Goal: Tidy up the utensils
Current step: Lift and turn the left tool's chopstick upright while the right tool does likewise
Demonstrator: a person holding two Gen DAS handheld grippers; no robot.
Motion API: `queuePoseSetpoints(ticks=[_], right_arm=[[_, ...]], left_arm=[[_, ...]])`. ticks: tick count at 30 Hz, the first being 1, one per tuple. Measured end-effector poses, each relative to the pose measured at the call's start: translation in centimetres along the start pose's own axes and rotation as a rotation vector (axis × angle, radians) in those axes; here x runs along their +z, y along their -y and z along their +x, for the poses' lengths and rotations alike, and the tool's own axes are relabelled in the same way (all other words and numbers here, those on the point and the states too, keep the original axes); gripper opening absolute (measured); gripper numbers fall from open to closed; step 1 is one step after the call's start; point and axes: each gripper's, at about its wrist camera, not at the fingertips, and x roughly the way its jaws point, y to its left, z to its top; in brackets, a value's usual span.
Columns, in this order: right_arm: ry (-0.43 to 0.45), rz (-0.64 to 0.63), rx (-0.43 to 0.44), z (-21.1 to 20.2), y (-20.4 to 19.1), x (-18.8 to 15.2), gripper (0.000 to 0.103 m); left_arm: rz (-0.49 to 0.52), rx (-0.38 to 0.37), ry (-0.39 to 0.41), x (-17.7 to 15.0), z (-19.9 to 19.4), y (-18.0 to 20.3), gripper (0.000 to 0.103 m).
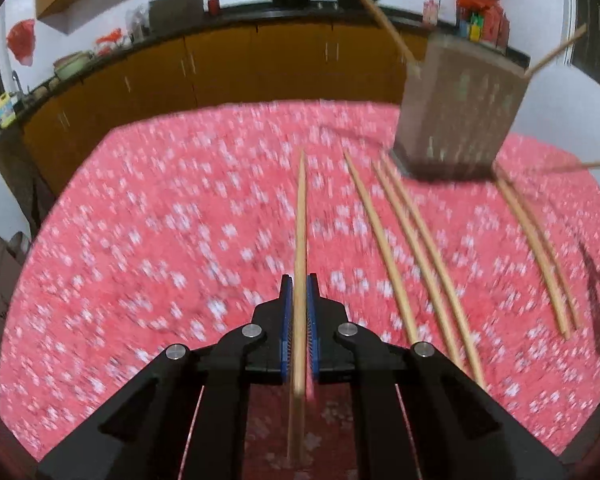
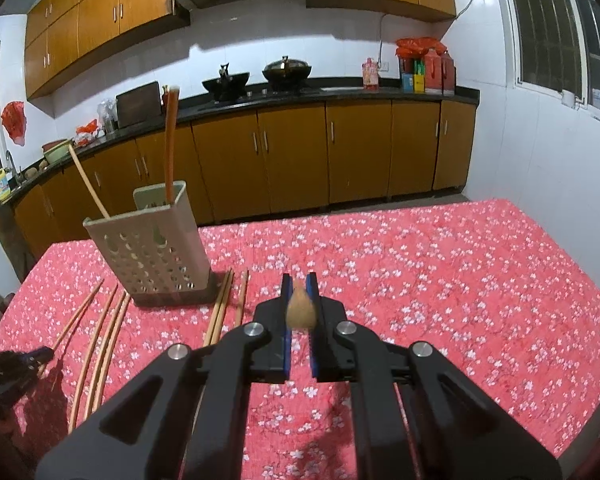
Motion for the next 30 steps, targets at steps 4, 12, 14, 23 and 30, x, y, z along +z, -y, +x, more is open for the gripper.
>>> queuePoseSetpoints(ticks=[4, 12, 14, 23, 30], right_arm=[[0.034, 0.004, -0.001, -0.9, 0.2, 0.9, 0.008], [0.041, 0.005, 0.006, -1.3, 0.2, 0.8, 0.008], [0.037, 0.005, 0.007, -1.3, 0.0, 0.6, 0.008], [0.034, 0.01, 0.008, -1.4, 0.0, 0.3, 0.008], [0.034, 0.016, 0.008, -1.4, 0.2, 0.2, 0.008]], left_arm=[[-0.024, -0.013, 0.087, 2.4, -2.7, -0.9, 0.008], [0.015, -0.046, 0.063, 1.6, -2.0, 0.3, 0.013], [0.011, -0.074, 0.018, 0.0, -0.8, 0.7, 0.035], [0.03, -0.069, -0.051, -3.0, 2.1, 1.9, 0.03], [0.037, -0.021, -0.041, -3.0, 2.2, 1.8, 0.008]])
